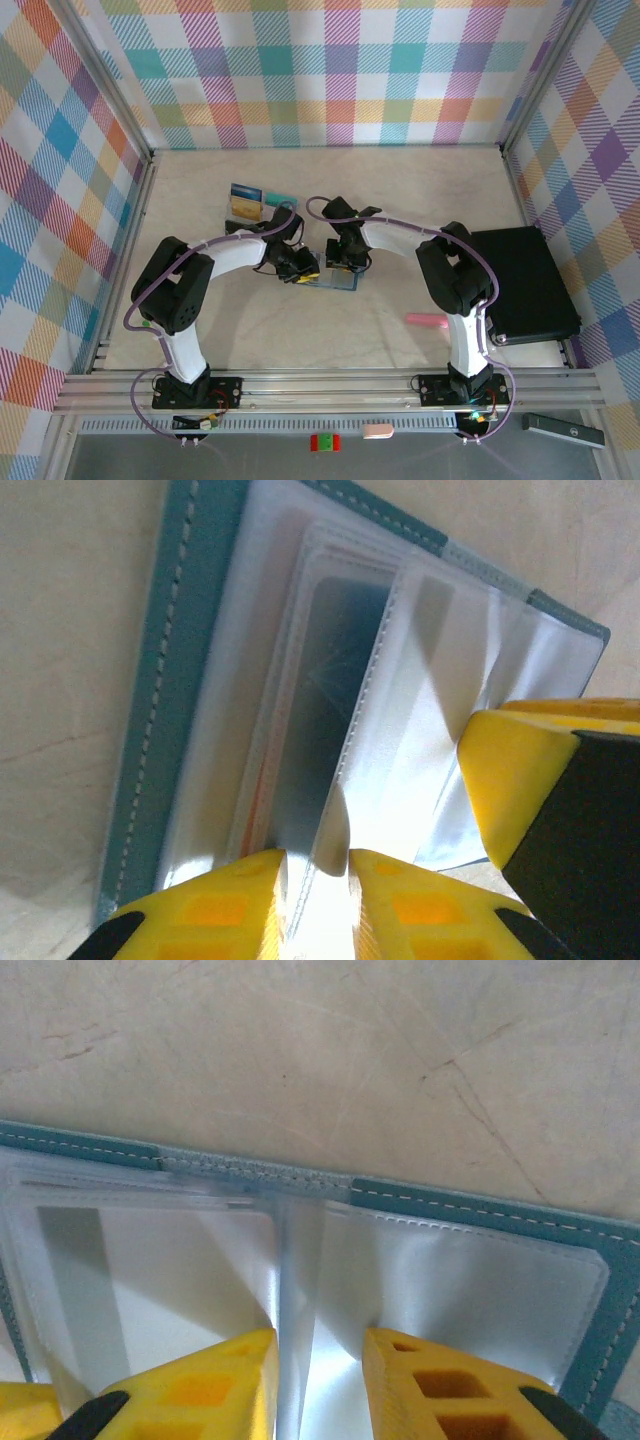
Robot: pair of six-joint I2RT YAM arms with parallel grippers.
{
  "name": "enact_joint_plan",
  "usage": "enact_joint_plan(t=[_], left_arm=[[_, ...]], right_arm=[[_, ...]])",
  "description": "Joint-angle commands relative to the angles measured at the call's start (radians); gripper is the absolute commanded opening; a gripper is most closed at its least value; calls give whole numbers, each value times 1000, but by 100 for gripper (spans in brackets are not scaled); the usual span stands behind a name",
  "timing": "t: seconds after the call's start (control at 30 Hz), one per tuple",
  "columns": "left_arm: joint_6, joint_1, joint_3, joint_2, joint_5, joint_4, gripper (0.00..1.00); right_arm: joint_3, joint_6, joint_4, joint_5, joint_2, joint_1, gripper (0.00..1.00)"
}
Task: Take the credit cards out of the card holder
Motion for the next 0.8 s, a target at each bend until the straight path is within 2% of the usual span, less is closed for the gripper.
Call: enact_joint_plan(t=[0.0,0.23,0.43,0.77], left_arm=[[17,-11,36,2,1,-48,23],[28,-11,47,-8,-32,-70,21],[23,-11,48,-12,-20,-59,16],[7,-12,37,-38,29,3,17]], right_arm=[[-36,-11,-21,4,10,-9,29],[-39,-12,-14,1,-4,-13,29],[-30,-35,-3,-28,-35,-17,31],[-66,-73,61,-40,-232,-67,40]])
